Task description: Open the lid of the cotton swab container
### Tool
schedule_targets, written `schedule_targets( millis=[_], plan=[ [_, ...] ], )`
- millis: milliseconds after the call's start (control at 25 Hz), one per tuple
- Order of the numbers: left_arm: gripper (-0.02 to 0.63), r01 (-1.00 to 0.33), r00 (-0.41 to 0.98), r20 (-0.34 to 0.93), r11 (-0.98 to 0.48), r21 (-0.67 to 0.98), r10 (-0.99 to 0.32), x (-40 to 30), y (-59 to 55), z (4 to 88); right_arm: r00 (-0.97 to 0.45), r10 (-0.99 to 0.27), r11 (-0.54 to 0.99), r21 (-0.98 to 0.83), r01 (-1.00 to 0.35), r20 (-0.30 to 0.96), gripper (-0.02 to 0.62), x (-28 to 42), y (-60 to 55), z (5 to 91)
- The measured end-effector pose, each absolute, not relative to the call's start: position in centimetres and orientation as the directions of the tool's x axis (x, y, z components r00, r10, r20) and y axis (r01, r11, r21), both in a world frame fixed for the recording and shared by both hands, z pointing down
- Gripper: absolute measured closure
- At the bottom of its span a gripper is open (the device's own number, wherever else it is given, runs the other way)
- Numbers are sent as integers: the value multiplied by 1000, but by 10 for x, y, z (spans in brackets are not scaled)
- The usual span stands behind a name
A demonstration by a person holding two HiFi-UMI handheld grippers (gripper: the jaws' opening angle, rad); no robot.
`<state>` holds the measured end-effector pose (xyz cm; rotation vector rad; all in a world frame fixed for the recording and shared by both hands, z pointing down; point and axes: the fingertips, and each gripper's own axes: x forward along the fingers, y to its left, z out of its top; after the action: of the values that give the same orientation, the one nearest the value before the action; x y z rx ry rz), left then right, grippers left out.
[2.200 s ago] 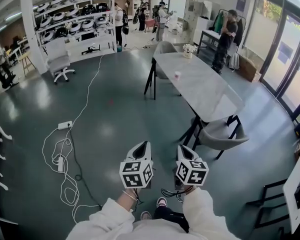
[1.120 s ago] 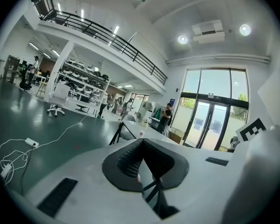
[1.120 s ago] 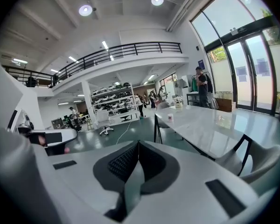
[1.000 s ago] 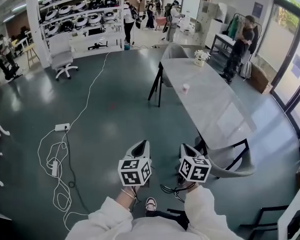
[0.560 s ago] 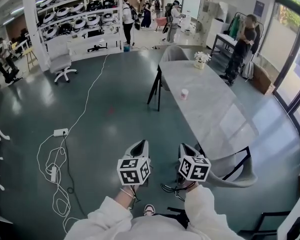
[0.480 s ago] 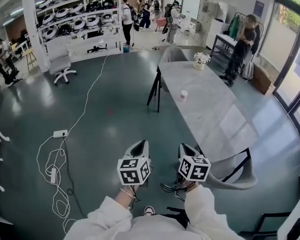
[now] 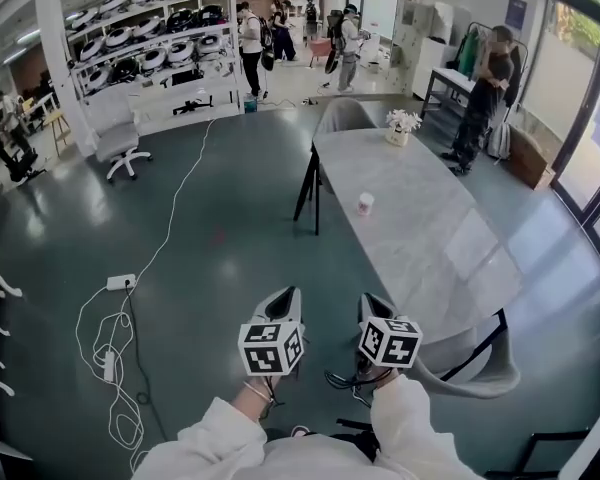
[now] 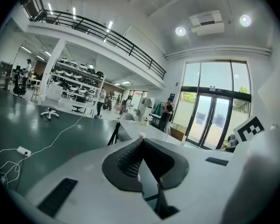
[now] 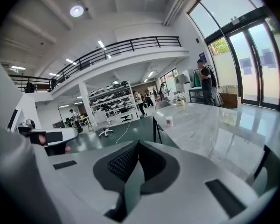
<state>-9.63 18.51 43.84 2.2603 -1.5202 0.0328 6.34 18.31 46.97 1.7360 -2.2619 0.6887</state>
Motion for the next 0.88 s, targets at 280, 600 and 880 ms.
schedule_targets(
  millis=[280, 600, 880],
  plan=[
    [598, -886, 424, 273, -335, 320, -863, -80, 168, 451, -264, -846, 173, -230, -958, 464, 535, 79, 177, 489],
    [598, -869, 468, 275, -381, 316, -840, -72, 130, 459, -213, -856, 128, -206, -970, 472, 535, 91, 151, 495],
    [598, -839, 523, 263, -436, 326, -811, -59, 65, 463, -159, -865, 70, -199, -977, 476, 535, 101, 102, 500]
  ],
)
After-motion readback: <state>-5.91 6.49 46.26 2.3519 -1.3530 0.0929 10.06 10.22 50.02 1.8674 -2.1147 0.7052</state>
